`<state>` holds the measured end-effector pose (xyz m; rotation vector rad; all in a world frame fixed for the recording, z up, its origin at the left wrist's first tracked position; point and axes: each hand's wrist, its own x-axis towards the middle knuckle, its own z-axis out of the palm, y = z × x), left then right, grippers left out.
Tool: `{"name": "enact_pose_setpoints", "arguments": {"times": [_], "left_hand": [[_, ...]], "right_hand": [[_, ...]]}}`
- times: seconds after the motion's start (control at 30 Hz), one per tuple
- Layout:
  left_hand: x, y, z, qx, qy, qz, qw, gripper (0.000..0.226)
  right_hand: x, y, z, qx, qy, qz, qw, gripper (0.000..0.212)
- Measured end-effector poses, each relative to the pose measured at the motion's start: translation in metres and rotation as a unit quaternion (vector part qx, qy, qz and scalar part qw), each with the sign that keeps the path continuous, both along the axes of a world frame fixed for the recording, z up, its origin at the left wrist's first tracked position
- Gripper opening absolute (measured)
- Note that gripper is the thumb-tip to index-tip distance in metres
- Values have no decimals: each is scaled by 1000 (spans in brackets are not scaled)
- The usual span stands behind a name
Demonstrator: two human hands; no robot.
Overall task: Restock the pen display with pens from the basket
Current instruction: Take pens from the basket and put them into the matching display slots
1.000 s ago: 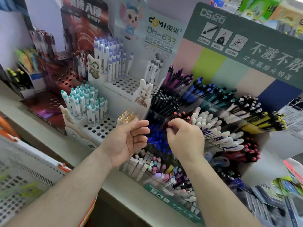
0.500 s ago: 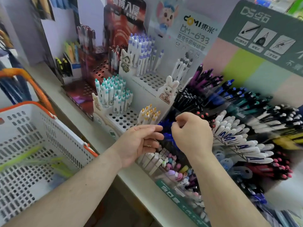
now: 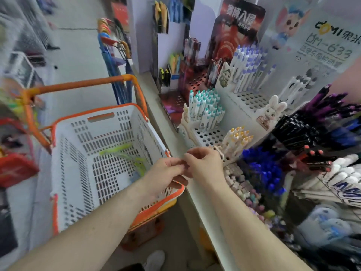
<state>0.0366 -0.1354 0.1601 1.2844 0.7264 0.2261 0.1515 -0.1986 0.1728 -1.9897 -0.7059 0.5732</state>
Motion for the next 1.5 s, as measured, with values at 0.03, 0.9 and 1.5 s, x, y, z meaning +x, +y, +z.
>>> {"name": "enact_pose_setpoints", "arguments": {"times": [0.03,0.9,1.5], "left_hand": [[-11,4,-5,11,20,17,1000,21],[-29,174,-270,637,304,-466,533,85],[-40,245,-259,561,332,-322,686,43]], "right_hand": [[-6,6,-6,-7,12,12,1000,19],[-45,166,-112,-184,-262,77,944,58],[-52,189,-132,-249,-252,-26,935,54]]}}
